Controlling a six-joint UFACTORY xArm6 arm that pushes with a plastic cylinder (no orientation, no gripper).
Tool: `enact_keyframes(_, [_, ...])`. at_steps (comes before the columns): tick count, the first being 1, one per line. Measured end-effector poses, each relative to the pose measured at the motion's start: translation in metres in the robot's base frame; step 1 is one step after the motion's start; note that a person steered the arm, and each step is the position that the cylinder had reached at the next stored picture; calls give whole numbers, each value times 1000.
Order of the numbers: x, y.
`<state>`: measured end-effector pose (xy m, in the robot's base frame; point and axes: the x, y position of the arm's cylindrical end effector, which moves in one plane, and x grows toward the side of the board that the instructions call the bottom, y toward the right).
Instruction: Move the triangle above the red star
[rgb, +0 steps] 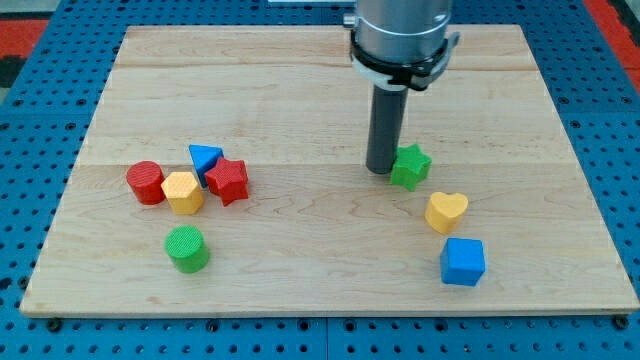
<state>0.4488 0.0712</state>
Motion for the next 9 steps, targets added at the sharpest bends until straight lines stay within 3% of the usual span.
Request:
enact_keyframes(1, [0, 33])
enact_keyframes(2, [-23, 14])
enact_keyframes(4, [-109, -146])
enact_keyframes(5, [-59, -220])
enact_keyframes(6, [-23, -256])
enact_keyframes(7, [26, -246])
enact_keyframes(9, [-25, -126])
